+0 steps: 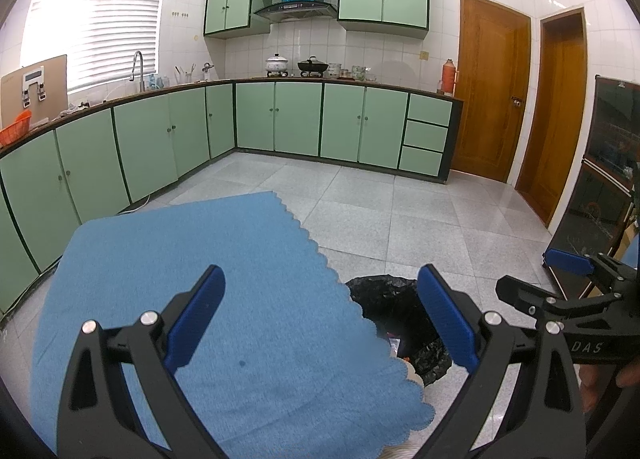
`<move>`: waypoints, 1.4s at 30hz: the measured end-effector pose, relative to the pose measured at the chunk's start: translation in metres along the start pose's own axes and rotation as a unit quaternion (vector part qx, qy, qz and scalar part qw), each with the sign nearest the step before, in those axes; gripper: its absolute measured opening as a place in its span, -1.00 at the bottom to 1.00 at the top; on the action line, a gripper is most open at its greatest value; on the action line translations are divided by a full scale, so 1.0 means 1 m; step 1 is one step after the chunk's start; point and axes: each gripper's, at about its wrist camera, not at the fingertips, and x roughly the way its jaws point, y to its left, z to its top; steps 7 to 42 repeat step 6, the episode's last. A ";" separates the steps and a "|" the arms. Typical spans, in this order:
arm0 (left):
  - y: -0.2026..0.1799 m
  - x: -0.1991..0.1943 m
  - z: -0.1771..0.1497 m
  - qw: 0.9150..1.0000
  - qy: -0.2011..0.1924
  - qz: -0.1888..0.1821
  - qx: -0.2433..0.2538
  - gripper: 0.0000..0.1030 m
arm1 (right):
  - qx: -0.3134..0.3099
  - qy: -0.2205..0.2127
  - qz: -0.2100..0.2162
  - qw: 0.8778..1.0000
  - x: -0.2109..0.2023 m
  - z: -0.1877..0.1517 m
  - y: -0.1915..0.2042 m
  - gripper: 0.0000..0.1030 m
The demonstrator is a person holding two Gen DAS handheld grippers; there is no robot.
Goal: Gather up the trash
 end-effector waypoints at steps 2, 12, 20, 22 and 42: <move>0.000 0.001 -0.001 1.000 0.001 0.001 0.000 0.82 | 0.001 0.000 0.000 1.000 0.000 -0.001 -0.001 0.88; -0.006 0.004 0.002 1.000 0.003 0.003 -0.003 0.82 | 0.002 0.001 -0.001 1.000 0.000 -0.001 -0.002 0.88; -0.006 0.004 0.002 1.000 0.003 0.003 -0.003 0.82 | 0.002 0.001 -0.001 1.000 0.000 -0.001 -0.002 0.88; -0.006 0.004 0.002 1.000 0.003 0.003 -0.003 0.82 | 0.002 0.001 -0.001 1.000 0.000 -0.001 -0.002 0.88; -0.006 0.004 0.002 1.000 0.003 0.003 -0.003 0.82 | 0.002 0.001 -0.001 1.000 0.000 -0.001 -0.002 0.88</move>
